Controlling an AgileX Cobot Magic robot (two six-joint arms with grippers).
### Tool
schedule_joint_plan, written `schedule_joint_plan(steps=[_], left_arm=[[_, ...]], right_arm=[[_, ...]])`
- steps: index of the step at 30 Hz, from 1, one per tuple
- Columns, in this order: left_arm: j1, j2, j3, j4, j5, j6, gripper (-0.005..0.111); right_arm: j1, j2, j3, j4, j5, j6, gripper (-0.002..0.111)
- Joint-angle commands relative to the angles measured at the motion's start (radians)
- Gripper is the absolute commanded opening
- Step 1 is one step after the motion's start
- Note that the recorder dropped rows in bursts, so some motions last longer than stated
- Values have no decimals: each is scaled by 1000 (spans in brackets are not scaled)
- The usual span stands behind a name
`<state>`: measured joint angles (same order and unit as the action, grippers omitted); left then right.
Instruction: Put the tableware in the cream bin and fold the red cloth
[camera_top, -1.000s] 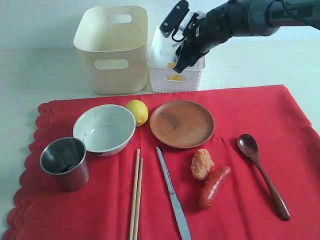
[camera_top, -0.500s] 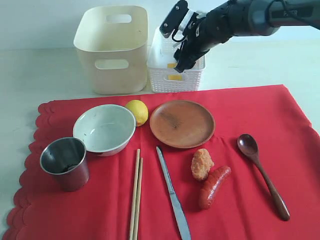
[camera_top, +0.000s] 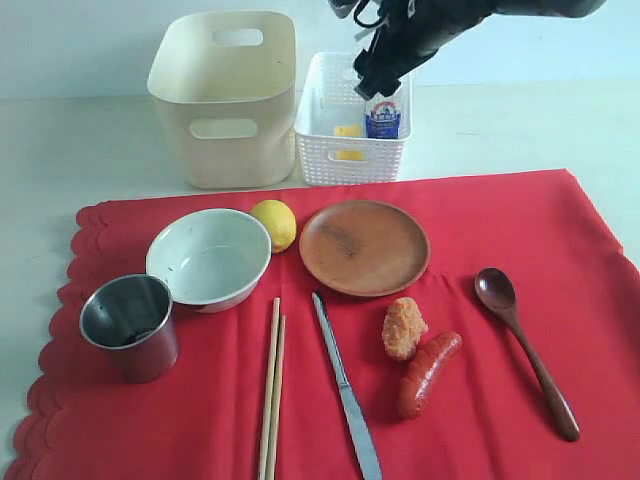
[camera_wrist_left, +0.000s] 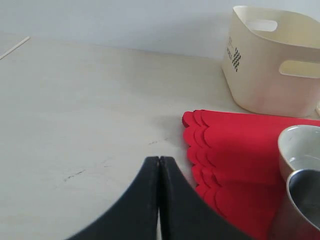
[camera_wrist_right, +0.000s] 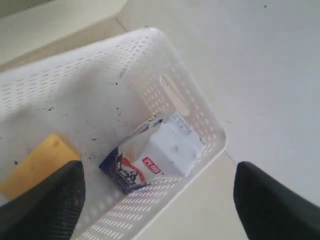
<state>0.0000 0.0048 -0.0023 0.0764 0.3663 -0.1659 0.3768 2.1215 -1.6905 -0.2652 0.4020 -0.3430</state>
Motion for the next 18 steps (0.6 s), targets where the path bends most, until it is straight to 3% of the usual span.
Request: schedule_joint_plan(steps=[1, 18], left_arm=[[1, -5, 2, 3, -10, 2, 0], [1, -5, 2, 3, -10, 2, 0]], right_arm=[[-5, -66, -3, 4, 70, 59, 77], [-5, -255, -3, 146, 358, 81, 72]])
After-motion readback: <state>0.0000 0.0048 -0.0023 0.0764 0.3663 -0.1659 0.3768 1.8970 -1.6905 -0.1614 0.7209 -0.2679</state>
